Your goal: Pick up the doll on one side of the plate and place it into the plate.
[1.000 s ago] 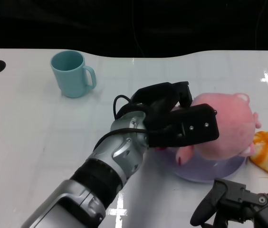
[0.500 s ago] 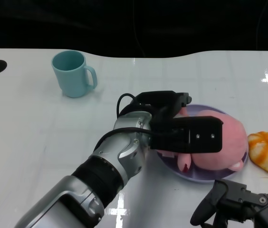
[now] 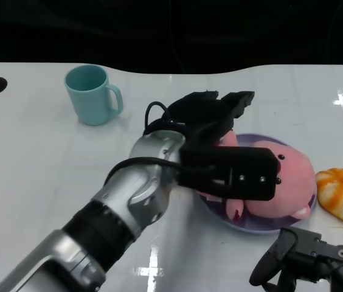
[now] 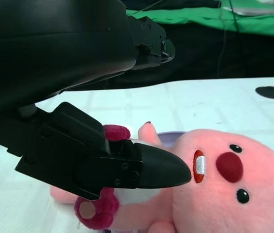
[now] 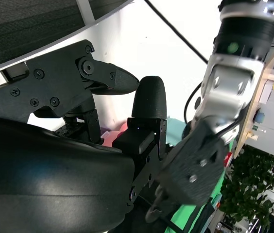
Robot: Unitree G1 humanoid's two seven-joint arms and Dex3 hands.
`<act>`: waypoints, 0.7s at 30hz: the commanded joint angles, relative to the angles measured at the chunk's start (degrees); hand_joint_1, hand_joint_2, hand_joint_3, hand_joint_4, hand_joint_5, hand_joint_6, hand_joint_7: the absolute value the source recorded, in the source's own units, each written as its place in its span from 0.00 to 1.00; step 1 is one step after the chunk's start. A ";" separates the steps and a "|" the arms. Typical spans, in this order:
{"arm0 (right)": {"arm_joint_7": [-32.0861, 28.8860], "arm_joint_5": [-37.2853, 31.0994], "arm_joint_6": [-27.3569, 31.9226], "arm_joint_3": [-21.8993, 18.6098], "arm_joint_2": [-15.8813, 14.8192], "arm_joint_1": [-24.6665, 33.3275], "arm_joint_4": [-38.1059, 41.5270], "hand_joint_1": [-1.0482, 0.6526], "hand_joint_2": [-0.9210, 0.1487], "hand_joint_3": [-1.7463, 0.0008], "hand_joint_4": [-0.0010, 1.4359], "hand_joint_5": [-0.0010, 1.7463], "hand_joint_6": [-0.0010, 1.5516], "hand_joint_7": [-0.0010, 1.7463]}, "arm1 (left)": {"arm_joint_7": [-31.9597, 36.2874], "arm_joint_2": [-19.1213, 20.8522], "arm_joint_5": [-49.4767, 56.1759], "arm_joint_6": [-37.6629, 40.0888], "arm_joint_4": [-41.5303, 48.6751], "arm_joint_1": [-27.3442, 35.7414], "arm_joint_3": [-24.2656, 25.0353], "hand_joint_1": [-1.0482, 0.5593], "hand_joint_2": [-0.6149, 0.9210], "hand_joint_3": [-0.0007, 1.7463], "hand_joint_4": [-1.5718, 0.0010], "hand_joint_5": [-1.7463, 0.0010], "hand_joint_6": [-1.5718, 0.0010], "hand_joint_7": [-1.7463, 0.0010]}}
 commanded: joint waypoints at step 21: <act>1.15 1.14 0.73 -1.19 -0.94 -0.74 -0.01 0.44 0.13 0.63 0.45 0.92 0.37 0.75 | -7.13 13.78 -16.46 -6.78 -41.18 30.80 17.90 0.28 1.00 0.16 0.85 0.85 0.84 0.94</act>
